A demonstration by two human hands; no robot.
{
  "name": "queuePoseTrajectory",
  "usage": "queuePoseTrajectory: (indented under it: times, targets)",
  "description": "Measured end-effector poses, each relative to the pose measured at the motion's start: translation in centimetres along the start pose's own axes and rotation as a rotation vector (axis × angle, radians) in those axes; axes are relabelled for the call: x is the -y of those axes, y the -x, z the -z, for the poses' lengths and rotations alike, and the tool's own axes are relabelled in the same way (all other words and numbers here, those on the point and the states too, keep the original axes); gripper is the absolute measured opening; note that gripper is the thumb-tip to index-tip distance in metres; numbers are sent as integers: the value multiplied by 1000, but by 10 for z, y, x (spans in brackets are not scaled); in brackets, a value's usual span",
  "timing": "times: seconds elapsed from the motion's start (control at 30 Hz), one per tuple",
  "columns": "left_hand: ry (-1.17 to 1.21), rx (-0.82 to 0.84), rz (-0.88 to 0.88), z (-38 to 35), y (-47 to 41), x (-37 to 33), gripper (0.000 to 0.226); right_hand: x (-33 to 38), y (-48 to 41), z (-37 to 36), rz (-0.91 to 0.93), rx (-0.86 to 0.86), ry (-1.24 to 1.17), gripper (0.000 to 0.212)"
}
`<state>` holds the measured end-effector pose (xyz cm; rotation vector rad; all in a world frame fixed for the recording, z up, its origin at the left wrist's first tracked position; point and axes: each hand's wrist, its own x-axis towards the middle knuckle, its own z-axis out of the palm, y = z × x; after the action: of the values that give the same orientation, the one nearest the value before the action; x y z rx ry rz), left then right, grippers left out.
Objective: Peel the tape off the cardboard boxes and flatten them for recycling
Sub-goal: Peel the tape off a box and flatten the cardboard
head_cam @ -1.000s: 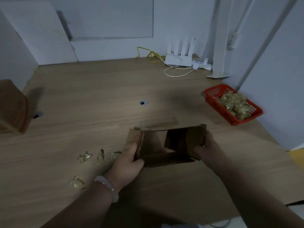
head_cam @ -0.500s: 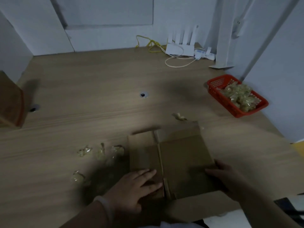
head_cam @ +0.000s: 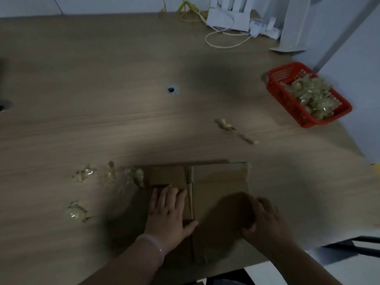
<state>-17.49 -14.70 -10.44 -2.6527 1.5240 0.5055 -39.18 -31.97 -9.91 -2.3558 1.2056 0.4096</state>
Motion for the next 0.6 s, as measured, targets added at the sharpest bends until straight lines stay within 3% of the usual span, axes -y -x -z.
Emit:
queuePoseTrajectory:
  times: [0.07,0.13,0.27,0.47,0.6]
  targets:
    - [18,-30,-28,-2,-4,0,92,11,-9,2,203,4,85,101]
    - [76,-76,-48,-7,-6,1,89,26,-22,2,333,-45,132,91]
    - [115,-76,2,-14,-10,0,96,49,-44,-12,346,-153,268,86]
    - [137,-142,-4,-24,-10,2,96,47,-52,-22,418,-295,165,76]
    - [141,-151,16,-24,-13,3,94,41,-65,-7,410,-415,-210,44]
